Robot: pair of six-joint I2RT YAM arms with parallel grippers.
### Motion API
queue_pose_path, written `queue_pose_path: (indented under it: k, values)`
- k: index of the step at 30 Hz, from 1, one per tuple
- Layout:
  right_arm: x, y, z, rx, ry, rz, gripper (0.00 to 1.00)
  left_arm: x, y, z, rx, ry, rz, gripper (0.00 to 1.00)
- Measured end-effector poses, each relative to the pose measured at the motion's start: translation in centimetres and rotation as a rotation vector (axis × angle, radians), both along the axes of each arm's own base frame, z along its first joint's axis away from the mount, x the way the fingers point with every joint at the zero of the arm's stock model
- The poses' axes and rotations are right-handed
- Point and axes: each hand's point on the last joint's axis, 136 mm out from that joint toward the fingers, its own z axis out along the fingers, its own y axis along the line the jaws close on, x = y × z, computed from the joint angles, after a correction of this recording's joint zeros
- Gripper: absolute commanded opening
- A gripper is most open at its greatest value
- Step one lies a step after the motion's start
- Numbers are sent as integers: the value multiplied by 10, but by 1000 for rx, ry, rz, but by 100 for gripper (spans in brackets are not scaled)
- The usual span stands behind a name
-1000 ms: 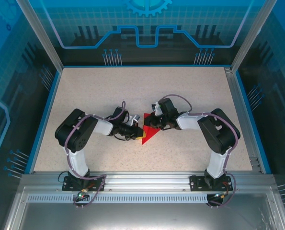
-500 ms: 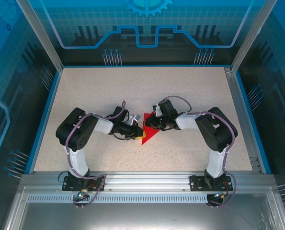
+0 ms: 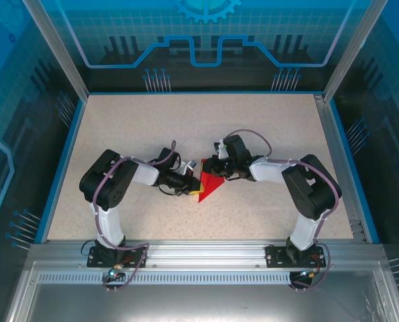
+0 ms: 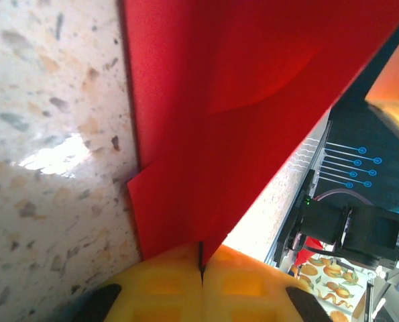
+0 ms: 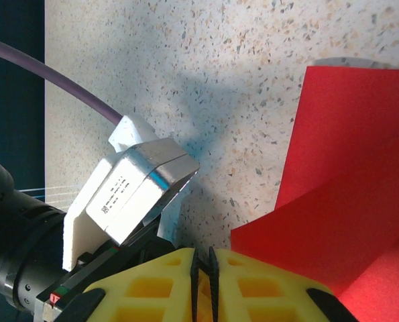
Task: Fold a paper plane with a square sheet of paper (pick it up from the middle)
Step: Fourth fold the wing at the center of the table.
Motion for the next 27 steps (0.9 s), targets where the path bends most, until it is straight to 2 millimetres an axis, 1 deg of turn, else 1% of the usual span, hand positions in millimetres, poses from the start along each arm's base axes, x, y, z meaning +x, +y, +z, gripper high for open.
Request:
queue_pose_path:
  k: [5,11,17,23,27]
  values:
    - [-2,3,-2,2,5,7,15,0,0,0,-5,15,-4,4]
    - [-2,1,-17,-22,33,-5,15,0,0,0,-10,32,-8,4]
    - [-2,0,-24,-35,44,-11,15,0,0,0,-15,39,-11,4]
    - [-2,-3,-37,-60,63,-22,14,0,1,0,-17,33,-18,5]
    - [-1,-3,-41,-67,70,-24,14,0,1,0,-16,36,-18,5]
